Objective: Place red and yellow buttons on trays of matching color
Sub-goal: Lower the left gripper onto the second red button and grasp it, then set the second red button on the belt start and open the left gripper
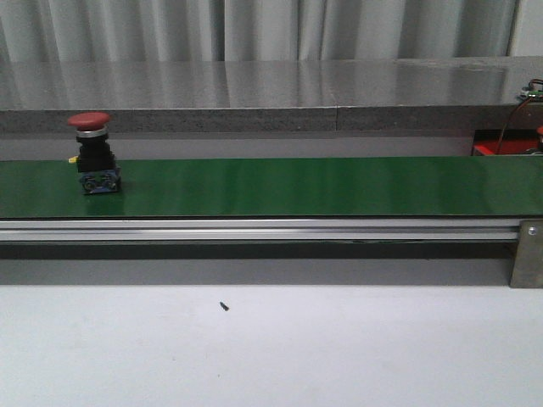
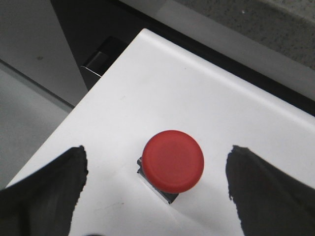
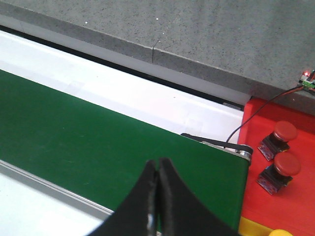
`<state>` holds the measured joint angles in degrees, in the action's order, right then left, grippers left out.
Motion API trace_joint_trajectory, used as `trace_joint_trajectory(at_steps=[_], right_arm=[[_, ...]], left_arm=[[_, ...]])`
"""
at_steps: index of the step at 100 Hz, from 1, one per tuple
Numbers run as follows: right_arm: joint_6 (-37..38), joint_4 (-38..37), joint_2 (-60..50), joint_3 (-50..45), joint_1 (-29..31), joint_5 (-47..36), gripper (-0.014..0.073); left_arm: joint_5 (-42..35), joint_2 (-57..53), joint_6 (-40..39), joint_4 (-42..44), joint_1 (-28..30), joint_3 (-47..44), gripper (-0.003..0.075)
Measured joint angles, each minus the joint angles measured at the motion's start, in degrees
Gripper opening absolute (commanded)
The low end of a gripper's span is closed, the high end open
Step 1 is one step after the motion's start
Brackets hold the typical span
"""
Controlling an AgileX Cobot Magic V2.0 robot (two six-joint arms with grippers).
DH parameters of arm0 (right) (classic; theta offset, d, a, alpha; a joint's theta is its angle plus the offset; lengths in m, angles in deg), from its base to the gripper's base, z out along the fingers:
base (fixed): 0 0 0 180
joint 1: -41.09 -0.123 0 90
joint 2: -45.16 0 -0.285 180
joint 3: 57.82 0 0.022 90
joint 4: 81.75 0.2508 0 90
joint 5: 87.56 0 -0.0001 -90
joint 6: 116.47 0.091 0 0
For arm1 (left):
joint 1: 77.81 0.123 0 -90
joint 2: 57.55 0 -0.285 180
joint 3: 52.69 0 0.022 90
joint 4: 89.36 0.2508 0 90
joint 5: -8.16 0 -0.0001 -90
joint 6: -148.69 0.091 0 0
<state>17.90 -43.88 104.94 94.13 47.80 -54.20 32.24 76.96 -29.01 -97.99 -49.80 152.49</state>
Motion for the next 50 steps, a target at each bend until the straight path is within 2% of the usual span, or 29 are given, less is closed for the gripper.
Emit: trace_joint_trajectory(at_steps=[50], right_arm=[[0.0,0.0,0.0,0.0,0.0,0.0,-0.0068]], left_arm=[[1.9,5.9,0.0,-0.3,0.0,6.9,0.0568]])
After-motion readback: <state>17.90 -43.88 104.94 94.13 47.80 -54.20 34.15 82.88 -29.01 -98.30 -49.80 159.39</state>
